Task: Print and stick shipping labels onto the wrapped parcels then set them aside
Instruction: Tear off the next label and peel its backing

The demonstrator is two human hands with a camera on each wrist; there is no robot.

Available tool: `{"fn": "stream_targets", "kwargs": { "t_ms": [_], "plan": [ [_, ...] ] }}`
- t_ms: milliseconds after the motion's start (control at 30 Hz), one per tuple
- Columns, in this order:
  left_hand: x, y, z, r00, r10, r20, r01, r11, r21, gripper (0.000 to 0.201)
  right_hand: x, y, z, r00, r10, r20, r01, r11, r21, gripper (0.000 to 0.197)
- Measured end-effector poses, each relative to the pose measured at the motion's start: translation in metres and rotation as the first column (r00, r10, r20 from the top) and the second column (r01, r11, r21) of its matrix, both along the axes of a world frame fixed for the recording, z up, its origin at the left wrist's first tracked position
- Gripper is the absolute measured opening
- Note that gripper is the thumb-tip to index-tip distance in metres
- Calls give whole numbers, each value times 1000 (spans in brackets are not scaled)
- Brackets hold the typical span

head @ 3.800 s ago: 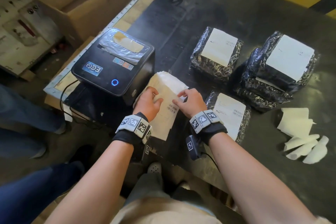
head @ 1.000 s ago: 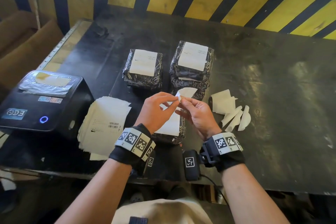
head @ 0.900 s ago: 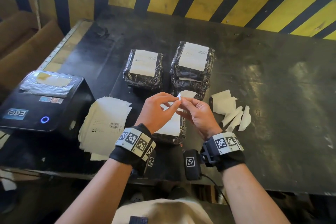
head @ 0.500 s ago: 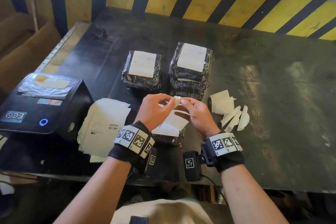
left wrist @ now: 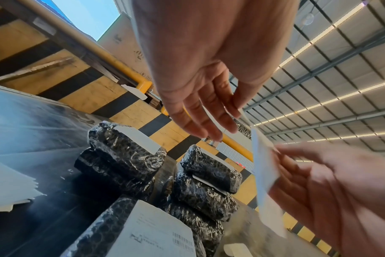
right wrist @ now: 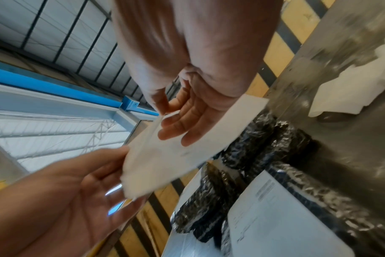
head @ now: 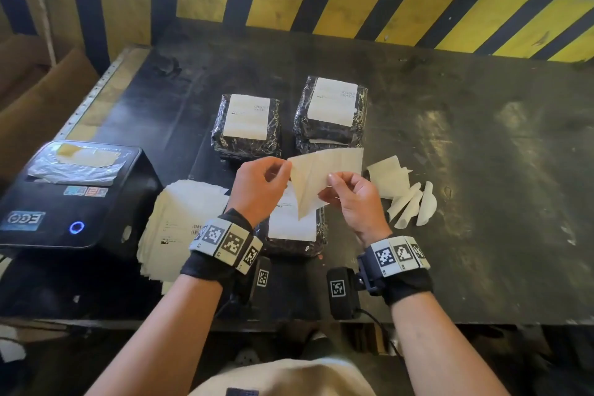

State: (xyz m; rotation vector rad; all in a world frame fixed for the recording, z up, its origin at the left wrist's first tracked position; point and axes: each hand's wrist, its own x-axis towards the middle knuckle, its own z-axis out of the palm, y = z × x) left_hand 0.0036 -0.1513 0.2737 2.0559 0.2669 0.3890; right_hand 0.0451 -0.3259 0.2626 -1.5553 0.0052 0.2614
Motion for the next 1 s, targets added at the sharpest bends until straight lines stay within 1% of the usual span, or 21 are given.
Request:
{"fn": "stream_targets", "kwargs": {
  "t_ms": [100, 200, 300, 400, 533, 633, 700, 933, 1000],
  "plan": [
    [1, 6, 4, 1000, 6, 0, -6, 1000, -25, 25, 3, -16, -7, 996, -87, -4, 87, 996, -19, 10],
    [3, 5, 5, 1000, -9, -6, 9, 1000, -23, 24, 5, -26, -12, 983, -181, 22, 182, 983, -36, 6],
    [5, 1, 5, 999, -34, -19, 34, 998, -44, 23, 2, -29, -13, 984, -174, 36, 174, 985, 0, 9],
    [6, 3, 6, 998, -42, -47, 39, 998, -52, 23, 2, -36, -15, 980, -187, 62, 189, 982, -13, 11],
    [12, 4, 9, 997, -28, -73, 23, 997, -70, 23, 12, -60, -27, 967, -228, 112, 242, 961, -136, 13],
    [17, -1, 10, 996, -30, -82, 23, 996, -86, 21, 22, -84, -38, 958, -265, 106, 283, 934, -217, 11],
    [21, -5, 11, 995, -30, -93, 21, 995, -94, 20, 31, -101, -44, 951, -295, 95, 310, 914, -261, 16],
    [40, -22, 13, 991, -5, -133, 0, 999, -40, 22, 76, -149, -69, 939, -340, 59, 339, 880, -332, 17],
    [45, -25, 14, 990, 16, -141, -24, 998, -52, 23, 90, -160, -74, 936, -351, 42, 342, 870, -354, 19]
  ]
}}
